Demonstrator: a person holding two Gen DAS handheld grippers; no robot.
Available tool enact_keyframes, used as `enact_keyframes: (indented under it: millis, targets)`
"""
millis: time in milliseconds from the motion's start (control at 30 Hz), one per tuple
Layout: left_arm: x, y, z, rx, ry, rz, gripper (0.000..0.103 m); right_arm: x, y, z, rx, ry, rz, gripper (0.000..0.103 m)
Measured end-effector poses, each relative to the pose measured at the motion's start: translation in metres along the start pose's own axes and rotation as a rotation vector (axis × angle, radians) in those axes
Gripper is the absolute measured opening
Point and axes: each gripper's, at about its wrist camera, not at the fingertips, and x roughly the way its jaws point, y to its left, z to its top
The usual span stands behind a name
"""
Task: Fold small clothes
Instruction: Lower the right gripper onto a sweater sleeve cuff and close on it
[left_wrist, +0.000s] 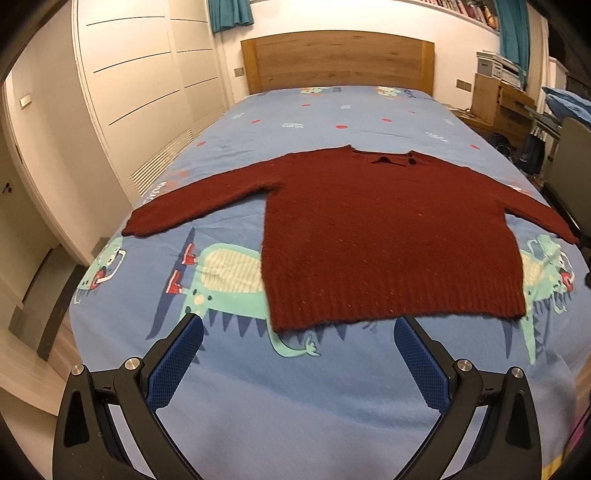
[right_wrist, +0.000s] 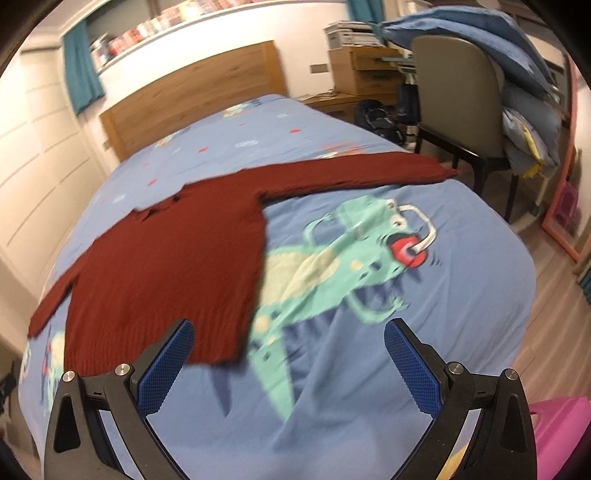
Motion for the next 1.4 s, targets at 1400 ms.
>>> enact_keyframes:
  millis: [1400]
  targets:
    - [0.130,-0.025,0.069,-0.005,0.129,0.162,0.102,0.268,-0.314,0.187,0.866,-0.084,0.204,0.067]
